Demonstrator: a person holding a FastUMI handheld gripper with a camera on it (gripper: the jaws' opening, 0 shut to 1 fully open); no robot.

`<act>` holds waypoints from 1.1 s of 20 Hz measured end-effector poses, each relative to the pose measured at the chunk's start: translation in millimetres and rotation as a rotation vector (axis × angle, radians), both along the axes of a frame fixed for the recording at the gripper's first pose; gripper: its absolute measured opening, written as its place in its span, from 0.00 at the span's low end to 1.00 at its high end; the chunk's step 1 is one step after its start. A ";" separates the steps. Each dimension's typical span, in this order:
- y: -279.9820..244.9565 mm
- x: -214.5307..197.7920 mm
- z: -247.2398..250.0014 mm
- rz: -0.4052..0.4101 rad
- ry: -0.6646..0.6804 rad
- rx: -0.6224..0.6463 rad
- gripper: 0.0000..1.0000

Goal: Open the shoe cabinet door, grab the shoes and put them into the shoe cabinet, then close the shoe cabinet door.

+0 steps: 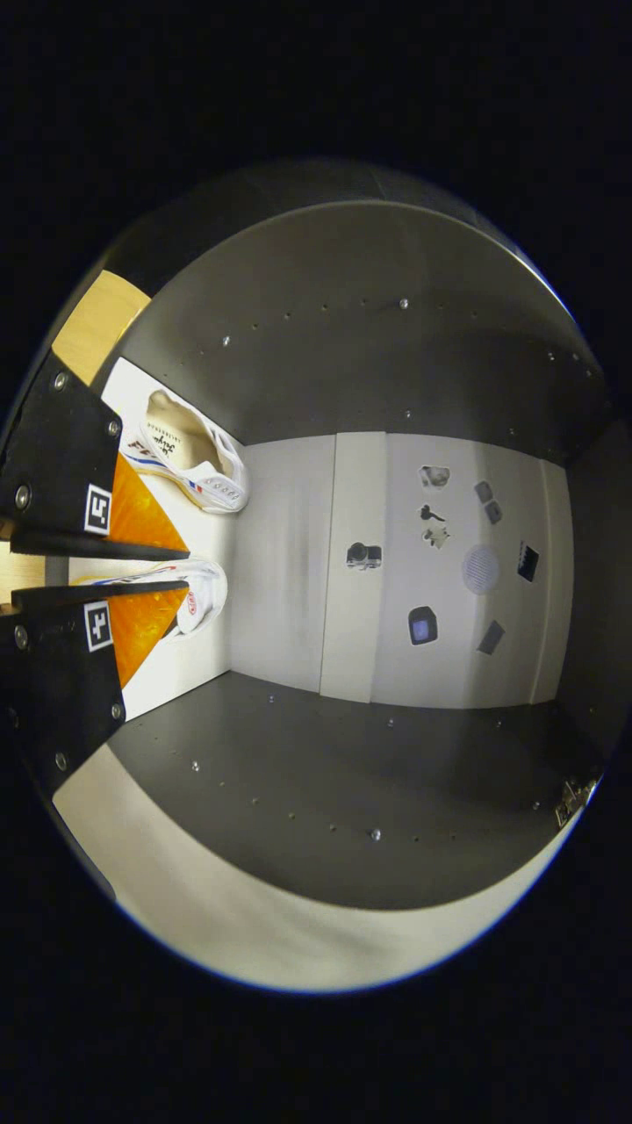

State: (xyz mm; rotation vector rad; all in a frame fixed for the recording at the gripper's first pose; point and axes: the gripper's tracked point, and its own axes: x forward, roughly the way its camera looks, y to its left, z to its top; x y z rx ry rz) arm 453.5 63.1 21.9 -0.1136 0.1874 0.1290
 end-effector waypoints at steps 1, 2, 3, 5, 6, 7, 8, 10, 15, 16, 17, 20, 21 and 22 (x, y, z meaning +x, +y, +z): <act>-1.3 -12.7 4.5 -0.005 -0.011 0.009 0.14; -1.8 -26.1 8.7 -0.006 -0.023 0.010 0.14; -4.5 -41.2 13.3 -0.014 -0.037 0.009 0.14; -6.5 -72.7 19.3 -0.017 -0.056 0.013 0.14; -7.1 -85.9 21.9 -0.019 -0.067 0.009 0.13; -11.7 -100.0 22.6 -0.033 -0.074 -0.004 0.13; -14.5 -114.0 23.9 -0.041 -0.079 -0.014 0.13; -14.2 -143.3 26.3 -0.042 -0.090 -0.013 0.13; -14.9 -219.8 31.6 -0.013 -0.119 0.011 0.13; -17.3 -233.1 31.7 -0.013 -0.120 0.016 0.13; -18.7 -243.8 29.9 -0.017 -0.121 0.018 0.13; -28.7 -281.0 27.9 -0.031 -0.119 0.025 0.13; -32.2 -291.9 26.9 -0.035 -0.120 0.029 0.14; -36.0 -301.3 26.6 -0.040 -0.124 0.031 0.14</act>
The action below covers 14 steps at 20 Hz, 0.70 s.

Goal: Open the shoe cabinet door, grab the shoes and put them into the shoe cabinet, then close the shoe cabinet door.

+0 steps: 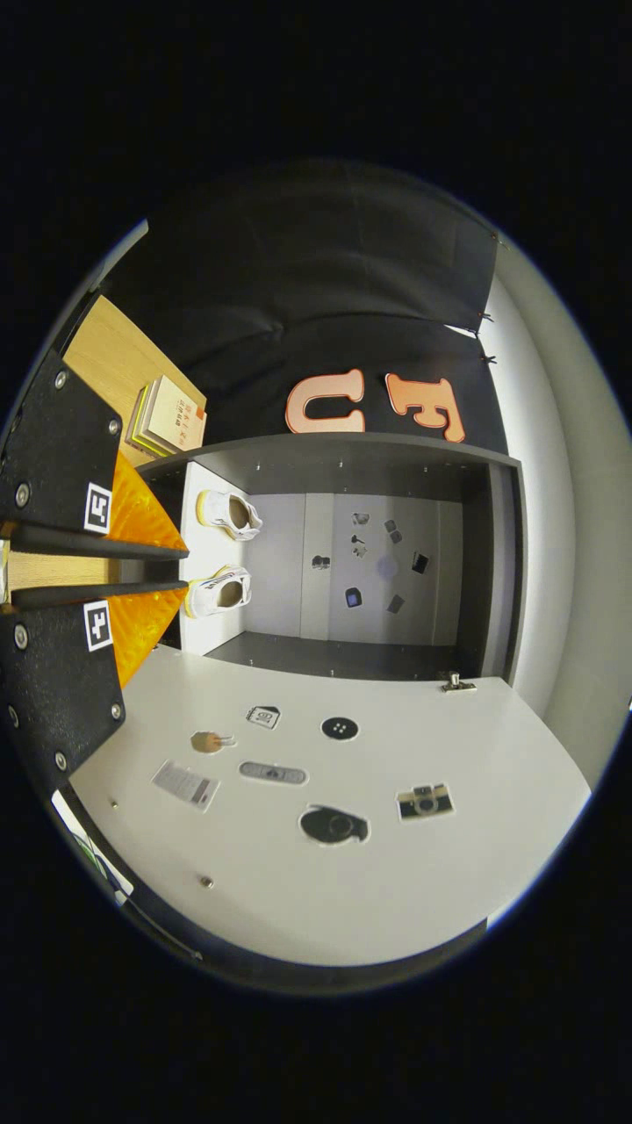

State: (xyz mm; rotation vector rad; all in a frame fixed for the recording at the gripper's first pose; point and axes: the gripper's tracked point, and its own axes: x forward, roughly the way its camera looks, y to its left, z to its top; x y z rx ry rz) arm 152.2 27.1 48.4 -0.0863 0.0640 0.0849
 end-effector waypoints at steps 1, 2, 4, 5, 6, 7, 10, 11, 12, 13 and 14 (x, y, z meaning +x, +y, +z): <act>-4.7 -10.9 -0.8 -0.001 -0.003 0.002 0.15; -8.7 -18.1 -2.3 -0.001 -0.010 0.007 0.16; -24.7 -32.9 -2.4 -0.013 -0.020 0.022 0.19; -33.8 -40.9 -2.5 -0.025 -0.022 0.027 0.21; -43.4 -47.1 -5.1 -0.046 -0.019 0.027 0.22; -53.1 -55.0 -5.1 -0.061 -0.023 0.025 0.26; -76.7 -75.1 -1.2 -0.099 -0.041 0.029 0.32; -85.9 -79.3 -1.8 -0.114 -0.043 0.028 0.35; -93.3 -83.1 -2.6 -0.128 -0.043 0.029 0.36; -103.2 -87.4 -2.4 -0.139 -0.046 0.031 0.38; -113.0 -91.4 -3.7 -0.150 -0.046 0.036 0.38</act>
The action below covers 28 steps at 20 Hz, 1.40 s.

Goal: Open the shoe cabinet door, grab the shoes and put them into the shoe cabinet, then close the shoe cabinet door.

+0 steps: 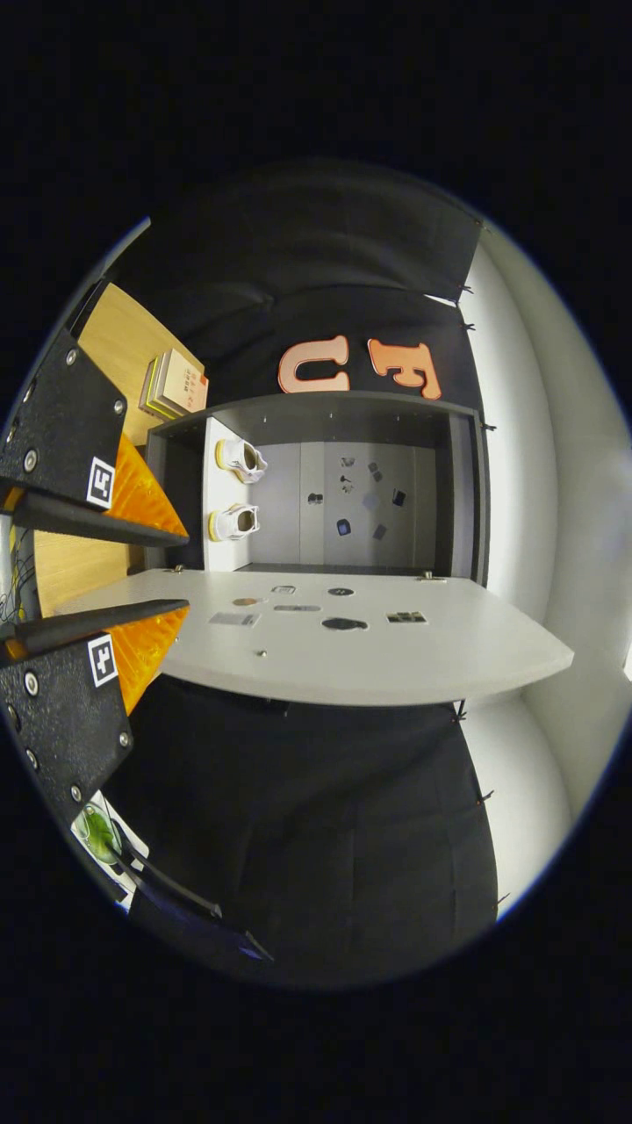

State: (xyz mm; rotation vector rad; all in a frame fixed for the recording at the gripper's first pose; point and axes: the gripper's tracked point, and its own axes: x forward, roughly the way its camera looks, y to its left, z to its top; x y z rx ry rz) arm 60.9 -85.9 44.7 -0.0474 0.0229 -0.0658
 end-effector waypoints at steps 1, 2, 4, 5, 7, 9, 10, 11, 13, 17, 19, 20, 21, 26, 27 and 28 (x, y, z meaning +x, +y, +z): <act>-10.7 -3.3 -1.8 -0.011 0.001 0.007 0.40; -21.2 -4.4 -3.0 -0.023 -0.002 0.016 0.40; -45.9 -4.1 -11.3 -0.053 0.004 0.033 0.42; -58.8 -2.1 -17.4 -0.070 0.020 0.044 0.43; -77.9 3.0 -27.7 -0.087 0.038 0.062 0.46; -91.7 10.0 -33.7 -0.085 0.048 0.076 0.48; -97.0 15.1 -35.7 -0.081 0.054 0.083 0.49; -101.6 19.8 -38.0 -0.076 0.057 0.090 0.50; -107.7 26.0 -40.0 -0.066 0.054 0.097 0.51; -106.8 50.8 -46.2 -0.010 0.061 0.120 0.55; -106.9 62.0 -49.0 0.010 0.068 0.122 0.57; -107.3 65.9 -48.5 0.010 0.066 0.123 0.59; -109.1 69.5 -50.3 0.013 0.068 0.123 0.61; -97.3 67.2 -48.8 0.037 0.068 0.097 0.62; -91.5 66.3 -47.9 0.050 0.070 0.090 0.62; -80.7 65.7 -48.3 0.068 0.070 0.085 0.61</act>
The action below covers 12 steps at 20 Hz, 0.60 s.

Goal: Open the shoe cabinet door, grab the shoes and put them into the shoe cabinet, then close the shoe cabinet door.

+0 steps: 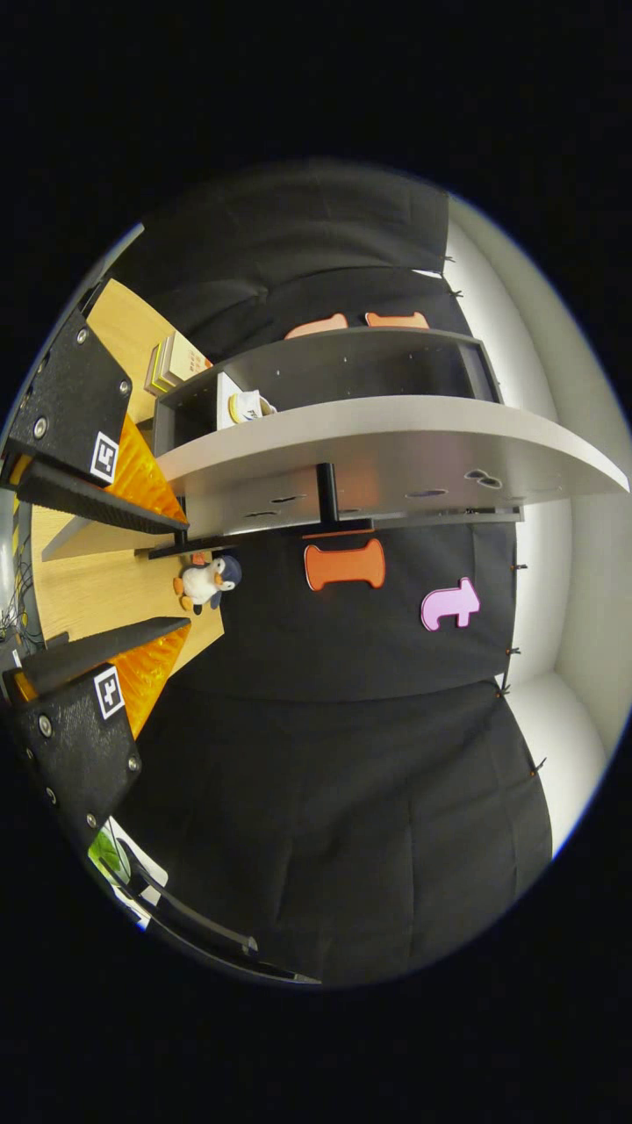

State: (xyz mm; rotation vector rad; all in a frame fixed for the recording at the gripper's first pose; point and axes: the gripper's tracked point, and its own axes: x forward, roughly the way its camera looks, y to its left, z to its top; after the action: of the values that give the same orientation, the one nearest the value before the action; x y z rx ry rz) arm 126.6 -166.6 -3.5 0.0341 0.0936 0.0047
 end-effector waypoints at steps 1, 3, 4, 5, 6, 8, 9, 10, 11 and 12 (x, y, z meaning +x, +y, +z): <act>11.2 0.4 0.0 0.024 -0.002 0.004 0.62; 40.3 3.1 -4.3 0.084 -0.005 0.025 0.62; 53.6 3.7 -5.1 0.115 -0.009 0.030 0.62; 67.2 5.3 -5.7 0.144 -0.013 0.033 0.62; 79.5 6.8 -5.8 0.164 -0.021 0.031 0.62; 104.0 9.1 -3.1 0.216 -0.044 0.011 0.63; 114.1 10.7 -2.6 0.238 -0.044 0.014 0.63; 121.2 13.3 -4.3 0.258 -0.040 0.024 0.64; 130.1 15.4 -5.8 0.278 -0.038 0.037 0.65; 138.2 18.1 -6.4 0.299 -0.036 0.047 0.66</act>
State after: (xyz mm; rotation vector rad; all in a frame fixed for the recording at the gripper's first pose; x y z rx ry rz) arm 144.7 -28.4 -9.9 0.0666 0.0624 0.3061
